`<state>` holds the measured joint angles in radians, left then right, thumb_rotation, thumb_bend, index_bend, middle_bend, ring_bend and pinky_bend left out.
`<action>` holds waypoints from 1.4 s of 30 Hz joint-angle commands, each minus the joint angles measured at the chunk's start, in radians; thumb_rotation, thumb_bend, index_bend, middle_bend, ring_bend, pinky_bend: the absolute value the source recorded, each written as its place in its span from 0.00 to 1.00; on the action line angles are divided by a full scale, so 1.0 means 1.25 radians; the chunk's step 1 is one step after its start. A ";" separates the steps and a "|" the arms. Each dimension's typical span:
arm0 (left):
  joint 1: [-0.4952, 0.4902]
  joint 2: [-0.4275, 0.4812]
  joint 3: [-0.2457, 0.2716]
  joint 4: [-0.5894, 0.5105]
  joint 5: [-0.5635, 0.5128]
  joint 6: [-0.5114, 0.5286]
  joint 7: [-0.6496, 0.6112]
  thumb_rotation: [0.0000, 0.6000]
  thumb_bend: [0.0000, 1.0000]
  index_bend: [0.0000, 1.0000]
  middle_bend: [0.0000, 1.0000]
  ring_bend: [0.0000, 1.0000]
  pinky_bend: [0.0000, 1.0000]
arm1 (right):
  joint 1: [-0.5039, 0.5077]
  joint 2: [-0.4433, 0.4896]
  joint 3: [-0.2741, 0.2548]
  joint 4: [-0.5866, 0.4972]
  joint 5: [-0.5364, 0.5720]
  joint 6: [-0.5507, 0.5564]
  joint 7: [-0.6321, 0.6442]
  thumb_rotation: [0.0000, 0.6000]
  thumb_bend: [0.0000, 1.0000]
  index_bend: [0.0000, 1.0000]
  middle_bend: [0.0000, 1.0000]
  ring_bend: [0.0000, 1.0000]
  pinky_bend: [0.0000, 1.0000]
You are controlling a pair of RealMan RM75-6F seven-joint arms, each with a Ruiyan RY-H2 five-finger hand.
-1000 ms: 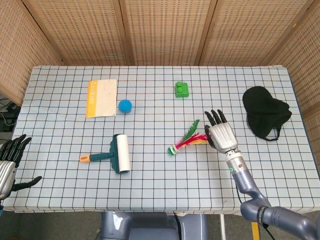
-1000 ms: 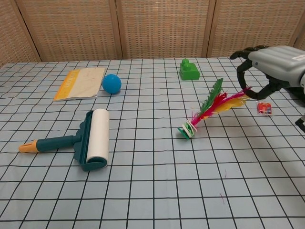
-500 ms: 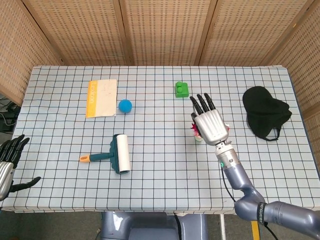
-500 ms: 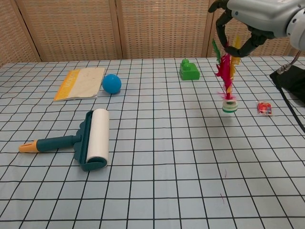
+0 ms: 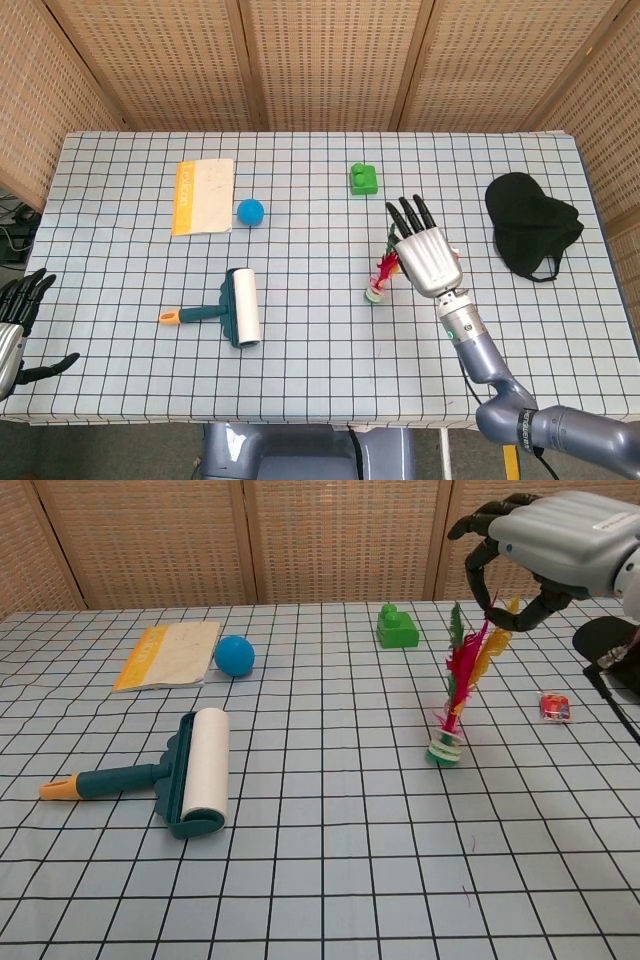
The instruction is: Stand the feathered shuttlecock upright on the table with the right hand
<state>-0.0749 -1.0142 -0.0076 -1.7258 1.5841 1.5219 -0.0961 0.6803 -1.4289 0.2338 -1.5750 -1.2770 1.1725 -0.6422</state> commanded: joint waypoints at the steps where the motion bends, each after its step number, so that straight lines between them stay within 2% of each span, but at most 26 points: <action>1: 0.000 0.000 0.000 0.000 0.000 0.000 -0.001 1.00 0.00 0.00 0.00 0.00 0.00 | -0.004 -0.010 -0.013 0.008 -0.014 0.007 0.013 1.00 0.63 0.79 0.17 0.00 0.00; 15: 0.003 0.001 0.002 -0.004 0.004 0.004 0.001 1.00 0.00 0.00 0.00 0.00 0.00 | -0.032 -0.020 -0.062 -0.062 -0.087 0.058 -0.009 1.00 0.60 0.76 0.17 0.00 0.00; 17: 0.003 0.001 0.002 -0.004 0.005 0.005 0.001 1.00 0.00 0.00 0.00 0.00 0.00 | -0.032 -0.013 -0.067 -0.068 -0.094 0.054 -0.010 1.00 0.52 0.61 0.13 0.00 0.00; 19: 0.004 0.001 0.003 -0.004 0.007 0.006 0.001 1.00 0.00 0.00 0.00 0.00 0.00 | -0.034 -0.006 -0.071 -0.073 -0.099 0.051 -0.012 1.00 0.24 0.25 0.05 0.00 0.00; 21: 0.004 0.002 0.003 -0.005 0.009 0.008 0.001 1.00 0.00 0.00 0.00 0.00 0.00 | -0.036 0.008 -0.076 -0.080 -0.116 0.053 0.002 1.00 0.04 0.05 0.01 0.00 0.00; 22: 0.005 0.002 0.004 -0.004 0.010 0.008 0.000 1.00 0.00 0.00 0.00 0.00 0.00 | -0.036 0.016 -0.077 -0.083 -0.125 0.053 0.013 1.00 0.00 0.01 0.00 0.00 0.00; 29: 0.007 0.003 0.006 -0.006 0.016 0.013 -0.004 1.00 0.00 0.00 0.00 0.00 0.00 | -0.038 0.082 -0.082 -0.111 -0.190 0.060 0.077 1.00 0.00 0.00 0.00 0.00 0.00; 33: 0.006 0.006 0.007 -0.007 0.019 0.013 -0.013 1.00 0.00 0.00 0.00 0.00 0.00 | -0.062 0.182 -0.106 -0.113 -0.277 0.099 0.149 1.00 0.00 0.00 0.00 0.00 0.00; 37: 0.007 0.009 0.008 -0.004 0.024 0.015 -0.022 1.00 0.00 0.00 0.00 0.00 0.00 | -0.106 0.236 -0.136 -0.068 -0.328 0.159 0.235 1.00 0.00 0.00 0.00 0.00 0.00; 42: 0.008 0.012 0.010 0.000 0.029 0.020 -0.036 1.00 0.00 0.00 0.00 0.00 0.00 | -0.181 0.231 -0.157 0.036 -0.322 0.247 0.323 1.00 0.00 0.00 0.00 0.00 0.00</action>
<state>-0.0649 -0.9994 0.0044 -1.7264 1.6191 1.5459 -0.1399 0.5107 -1.1465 0.0613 -1.5978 -1.6732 1.4285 -0.2904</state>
